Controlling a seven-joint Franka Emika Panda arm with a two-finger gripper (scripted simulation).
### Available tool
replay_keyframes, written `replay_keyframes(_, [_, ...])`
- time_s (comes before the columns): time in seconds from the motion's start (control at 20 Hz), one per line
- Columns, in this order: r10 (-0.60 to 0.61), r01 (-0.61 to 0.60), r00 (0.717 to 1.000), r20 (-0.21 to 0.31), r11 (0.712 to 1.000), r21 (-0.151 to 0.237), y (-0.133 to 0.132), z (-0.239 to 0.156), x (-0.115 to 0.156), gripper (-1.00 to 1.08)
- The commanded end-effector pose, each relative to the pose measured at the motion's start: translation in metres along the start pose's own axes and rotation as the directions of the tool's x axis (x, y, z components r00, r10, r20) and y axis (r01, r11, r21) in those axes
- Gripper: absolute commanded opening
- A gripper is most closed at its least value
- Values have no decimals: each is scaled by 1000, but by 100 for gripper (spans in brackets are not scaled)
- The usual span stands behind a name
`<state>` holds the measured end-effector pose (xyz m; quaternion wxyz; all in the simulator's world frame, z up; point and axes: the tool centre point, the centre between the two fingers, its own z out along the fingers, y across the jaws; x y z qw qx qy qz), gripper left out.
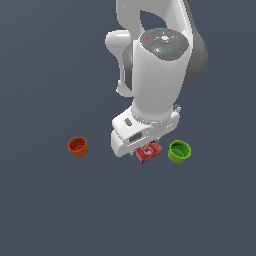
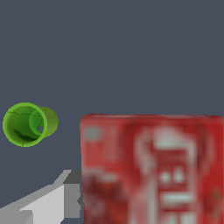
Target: Pick up a designated object from a clutter of objects.
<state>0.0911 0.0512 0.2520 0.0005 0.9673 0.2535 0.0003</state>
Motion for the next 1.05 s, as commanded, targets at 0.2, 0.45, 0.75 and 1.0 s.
replay_keyframes(0.2, [0, 0, 1000, 1, 1000, 0, -20, -68, -4, -100])
replay_keyframes(0.45, [0, 0, 1000, 1, 1000, 1, -30, -105, -5, -100])
replay_keyframes(0.75, [0, 0, 1000, 1, 1000, 1, -36, -130, -5, -100])
replay_keyframes(1.0, [1, -1, 1000, 0, 1000, 1, -37, -134, -4, -100])
